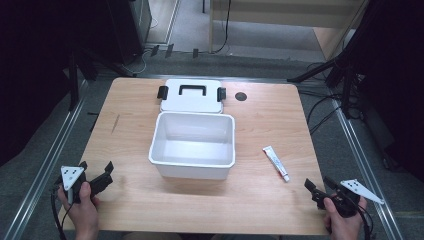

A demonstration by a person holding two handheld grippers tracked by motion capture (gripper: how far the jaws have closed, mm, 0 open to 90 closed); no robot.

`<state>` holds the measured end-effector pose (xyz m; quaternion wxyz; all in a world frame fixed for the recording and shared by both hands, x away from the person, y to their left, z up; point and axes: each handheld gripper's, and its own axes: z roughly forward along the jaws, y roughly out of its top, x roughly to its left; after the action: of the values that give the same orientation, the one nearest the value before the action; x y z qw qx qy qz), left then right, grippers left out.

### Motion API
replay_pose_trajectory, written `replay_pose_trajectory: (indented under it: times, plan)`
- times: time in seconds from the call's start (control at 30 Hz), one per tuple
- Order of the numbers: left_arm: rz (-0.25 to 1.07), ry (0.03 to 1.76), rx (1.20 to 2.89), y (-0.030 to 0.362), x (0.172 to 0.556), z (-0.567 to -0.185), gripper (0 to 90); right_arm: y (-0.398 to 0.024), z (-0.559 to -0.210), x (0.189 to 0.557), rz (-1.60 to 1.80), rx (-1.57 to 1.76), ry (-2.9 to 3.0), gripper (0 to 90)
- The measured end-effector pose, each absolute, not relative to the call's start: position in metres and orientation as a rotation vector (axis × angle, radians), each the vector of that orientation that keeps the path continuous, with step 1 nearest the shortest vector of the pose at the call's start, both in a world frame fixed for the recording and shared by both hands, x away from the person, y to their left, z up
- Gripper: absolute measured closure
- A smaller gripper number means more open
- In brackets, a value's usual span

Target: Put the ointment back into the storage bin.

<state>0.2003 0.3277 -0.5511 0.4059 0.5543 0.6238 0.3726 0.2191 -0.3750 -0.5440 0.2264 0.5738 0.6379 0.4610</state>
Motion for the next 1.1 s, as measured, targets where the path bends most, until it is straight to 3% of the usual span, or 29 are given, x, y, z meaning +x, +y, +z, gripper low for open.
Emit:
replay_pose_trajectory:
  times: [0.57,1.1]
  plan:
    - [0.947,1.573,1.416,0.326,0.201,-0.551,13.6,-0.338,-0.516,0.241,0.893,1.506,2.190,20.4]
    - [0.946,1.573,1.417,0.326,0.201,-0.551,13.6,-0.294,-0.482,0.282,0.120,1.393,2.708,18.6]
